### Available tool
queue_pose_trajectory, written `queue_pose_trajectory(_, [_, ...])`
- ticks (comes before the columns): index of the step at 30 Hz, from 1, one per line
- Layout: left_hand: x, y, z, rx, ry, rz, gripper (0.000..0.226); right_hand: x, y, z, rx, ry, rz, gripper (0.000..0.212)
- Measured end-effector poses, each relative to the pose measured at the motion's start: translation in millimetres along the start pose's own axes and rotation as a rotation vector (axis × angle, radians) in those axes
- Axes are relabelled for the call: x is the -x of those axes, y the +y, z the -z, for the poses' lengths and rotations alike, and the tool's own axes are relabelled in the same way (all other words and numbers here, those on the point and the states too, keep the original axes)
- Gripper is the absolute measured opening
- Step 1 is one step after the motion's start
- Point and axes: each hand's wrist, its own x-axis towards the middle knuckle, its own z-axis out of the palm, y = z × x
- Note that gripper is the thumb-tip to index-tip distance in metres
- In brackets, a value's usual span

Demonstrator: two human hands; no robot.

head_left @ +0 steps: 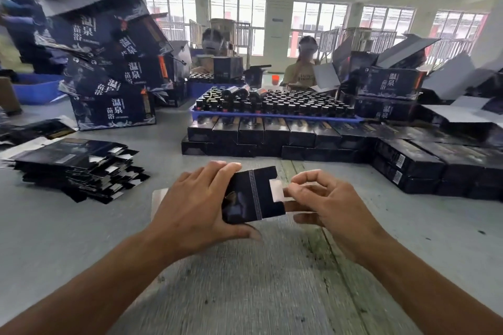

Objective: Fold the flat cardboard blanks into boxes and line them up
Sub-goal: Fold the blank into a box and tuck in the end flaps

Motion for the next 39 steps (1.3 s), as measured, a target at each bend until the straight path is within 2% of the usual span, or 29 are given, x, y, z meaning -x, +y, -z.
queue_pose_trajectory(3, [-0.3,1.2,1.9,-0.022,0.100,-0.052,0.119,4.2,-1.6,-5.3,0.109,-0.011,0.122,0.007])
queue_pose_trajectory(6, [-0.1,3.7,5.0,0.000,0.113,-0.089,0.114,7.8,-3.6,-10.6,0.175,-0.037,0.200,0.011])
queue_pose_trajectory(15, [2.0,12.8,11.7,0.031,0.160,-0.204,0.108,12.9,-4.6,-18.3,0.256,-0.002,0.286,0.028])
queue_pose_trajectory(21, [0.5,5.6,17.3,-0.101,0.180,-0.361,0.084,12.7,-4.2,-19.7,0.257,0.011,0.282,0.039])
queue_pose_trajectory(25, [0.3,4.7,17.0,-0.124,0.169,-0.375,0.073,12.0,-5.1,-18.1,0.250,0.034,0.309,0.038])
queue_pose_trajectory(29, [1.7,6.2,16.0,-0.010,0.100,-0.325,0.065,12.7,-5.8,-19.6,0.255,0.047,0.331,0.043])
queue_pose_trajectory(34, [2.3,5.0,15.7,0.066,0.061,-0.274,0.062,14.2,-3.9,-19.0,0.274,0.068,0.339,0.042])
queue_pose_trajectory(39, [2.9,5.9,16.2,0.049,0.097,-0.265,0.063,13.9,-2.5,-20.4,0.250,0.076,0.330,0.043])
